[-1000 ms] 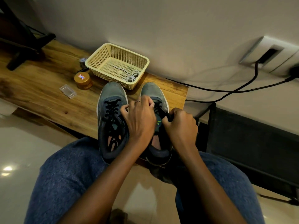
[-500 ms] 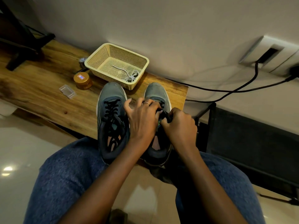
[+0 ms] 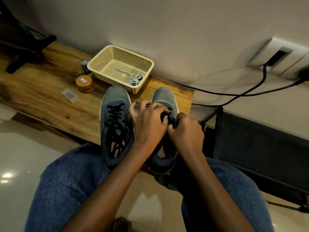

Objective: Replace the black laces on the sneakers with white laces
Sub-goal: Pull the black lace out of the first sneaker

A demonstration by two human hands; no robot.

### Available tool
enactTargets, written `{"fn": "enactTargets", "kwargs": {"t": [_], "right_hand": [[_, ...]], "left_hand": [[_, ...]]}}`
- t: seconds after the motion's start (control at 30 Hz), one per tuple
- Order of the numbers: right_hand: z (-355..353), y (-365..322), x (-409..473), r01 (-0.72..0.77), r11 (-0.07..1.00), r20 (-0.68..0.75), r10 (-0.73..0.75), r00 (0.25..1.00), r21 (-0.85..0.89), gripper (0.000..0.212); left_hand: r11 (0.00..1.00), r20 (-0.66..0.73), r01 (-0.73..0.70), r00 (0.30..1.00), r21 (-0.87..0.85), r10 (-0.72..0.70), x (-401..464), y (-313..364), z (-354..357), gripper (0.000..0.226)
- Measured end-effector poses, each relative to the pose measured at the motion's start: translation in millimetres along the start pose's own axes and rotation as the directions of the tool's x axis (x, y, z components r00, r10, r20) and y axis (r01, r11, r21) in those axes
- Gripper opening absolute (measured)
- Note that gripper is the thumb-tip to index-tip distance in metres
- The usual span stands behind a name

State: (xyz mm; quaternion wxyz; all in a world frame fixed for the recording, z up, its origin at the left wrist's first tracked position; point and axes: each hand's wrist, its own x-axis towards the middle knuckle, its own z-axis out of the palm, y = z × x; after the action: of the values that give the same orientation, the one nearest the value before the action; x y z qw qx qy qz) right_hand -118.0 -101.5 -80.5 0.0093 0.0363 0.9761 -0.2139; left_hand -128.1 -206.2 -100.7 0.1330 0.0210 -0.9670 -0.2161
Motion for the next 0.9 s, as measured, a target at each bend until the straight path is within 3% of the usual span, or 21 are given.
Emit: {"fn": "enactTargets", "kwargs": {"t": [0.2, 0.33, 0.5, 0.63, 0.8, 0.9], "right_hand": [[0, 0, 0, -0.006, 1.000, 0.001, 0.006, 1.000, 0.002, 0.019], [1, 0, 0, -0.015, 1.000, 0.014, 0.015, 1.000, 0.014, 0.019], [-2, 1, 1, -0.039, 0.999, 0.010, 0.039, 0.999, 0.022, 0.015], [-2, 0, 0, -0.036, 0.999, 0.011, 0.036, 0.999, 0.007, 0.015], [0, 0, -1, -0.007, 1.000, 0.000, 0.007, 1.000, -0.017, 0.023], [1, -1, -1, -0.002, 1.000, 0.016, 0.003, 1.000, -0.021, 0.027]], "left_hand": [[0.982, 0.030, -0.105, 0.994, 0.154, 0.102, 0, -2, -3, 0.022], [0.977, 0.020, -0.147, 0.989, 0.152, 0.146, -1, -1, 0, 0.016], [1.000, -0.133, 0.010, 0.991, 0.018, -0.008, -4, 0, 8, 0.003], [0.992, -0.080, 0.113, 0.990, -0.064, -0.118, -6, 6, 5, 0.007], [0.999, -0.019, -0.016, 1.000, 0.040, 0.016, -5, 5, 7, 0.025], [0.991, 0.004, -0.096, 0.995, 0.095, 0.096, -3, 3, 3, 0.022]]}}
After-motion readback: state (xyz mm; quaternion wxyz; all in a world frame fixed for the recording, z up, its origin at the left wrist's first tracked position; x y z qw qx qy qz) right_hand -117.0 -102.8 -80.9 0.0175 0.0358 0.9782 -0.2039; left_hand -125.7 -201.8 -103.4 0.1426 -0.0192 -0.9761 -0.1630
